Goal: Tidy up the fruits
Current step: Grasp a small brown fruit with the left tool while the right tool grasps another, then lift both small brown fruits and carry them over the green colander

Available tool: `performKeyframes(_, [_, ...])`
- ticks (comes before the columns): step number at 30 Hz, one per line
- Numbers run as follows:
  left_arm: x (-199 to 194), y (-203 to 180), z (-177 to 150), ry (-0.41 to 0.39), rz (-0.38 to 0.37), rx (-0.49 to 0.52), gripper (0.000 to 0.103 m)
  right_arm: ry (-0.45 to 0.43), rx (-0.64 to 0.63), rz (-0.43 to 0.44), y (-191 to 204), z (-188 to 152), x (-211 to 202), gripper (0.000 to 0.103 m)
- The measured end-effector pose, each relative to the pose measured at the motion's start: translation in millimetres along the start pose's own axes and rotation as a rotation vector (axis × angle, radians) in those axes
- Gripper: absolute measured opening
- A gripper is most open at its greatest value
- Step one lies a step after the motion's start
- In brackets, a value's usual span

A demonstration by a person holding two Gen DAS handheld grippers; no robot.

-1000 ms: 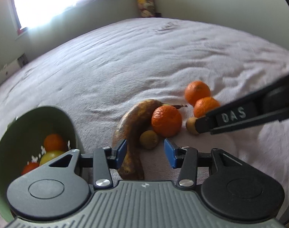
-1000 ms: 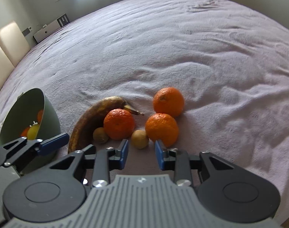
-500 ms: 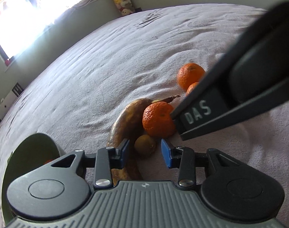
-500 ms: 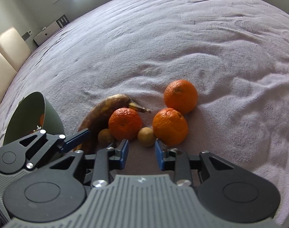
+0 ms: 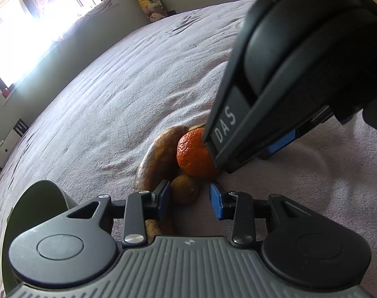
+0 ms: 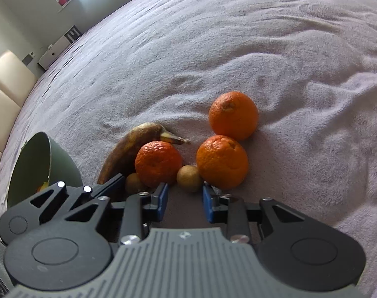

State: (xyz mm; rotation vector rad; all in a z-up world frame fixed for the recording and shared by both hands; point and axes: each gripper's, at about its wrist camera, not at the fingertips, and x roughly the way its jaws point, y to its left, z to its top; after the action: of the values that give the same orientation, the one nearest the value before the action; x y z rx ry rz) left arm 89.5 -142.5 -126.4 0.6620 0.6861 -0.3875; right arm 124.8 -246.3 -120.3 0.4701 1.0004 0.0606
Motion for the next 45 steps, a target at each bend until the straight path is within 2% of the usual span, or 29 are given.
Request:
performKeyframes(3, [0.3, -1.6, -0.5, 0.001, 0.007, 0.002, 0.034, 0.000, -0.008, -0.014, 0.5, -0.3, -1.8, 0.021])
performKeyframes(4, [-2.0, -3.4, -0.1, 0.002, 0.014, 0.006, 0.025, 0.001, -0.011, -0.024, 0.3, 0.1, -2.2, 0.016])
performKeyframes(11, [-9.5, 6.2, 3.5, 0.011, 0.001, -0.048, 0.024, 0.007, -0.011, -0.017, 1.9, 0.8, -10.0, 0.014])
performKeyframes(13, [-13.6, 14.3, 3.0, 0.013, -0.021, -0.094, 0.024, 0.012, -0.013, -0.017, 2.1, 0.5, -13.6, 0.011])
performKeyframes(14, [-16.3, 18.9, 3.0, 0.014, -0.037, -0.125, 0.024, 0.016, -0.011, -0.015, 2.1, 0.3, -15.1, 0.007])
performKeyframes(16, [-21.7, 28.6, 1.5, 0.019, -0.087, -0.195, 0.024, 0.029, -0.007, -0.017, 0.4, -1.6, -19.3, 0.007])
performKeyframes(20, [-27.9, 51.7, -4.9, 0.047, -0.271, -0.390, 0.024, 0.053, 0.000, -0.023, -4.8, -9.4, -28.1, 0.009])
performKeyframes(21, [-27.8, 53.8, -6.4, 0.052, -0.292, -0.413, 0.024, 0.052, 0.001, -0.022, -6.0, -10.3, -29.7, 0.011])
performKeyframes(25, [-23.6, 44.2, -10.2, 0.080, -0.275, -0.393, 0.024, 0.021, 0.022, -0.013, -8.9, -7.7, -30.9, 0.016])
performKeyframes(31, [-15.1, 40.1, -12.3, 0.093, -0.297, -0.397, 0.042, -0.006, 0.036, 0.023, -6.8, -1.2, -23.1, 0.017])
performKeyframes(36, [-12.8, 35.1, -16.7, 0.106, -0.293, -0.368, 0.042, -0.009, 0.040, 0.036, -7.4, -1.9, -15.8, 0.022])
performKeyframes(45, [-9.8, 36.6, -18.0, 0.098, -0.314, -0.389, 0.033, -0.010, 0.054, 0.039, -3.8, -1.5, -5.0, 0.022])
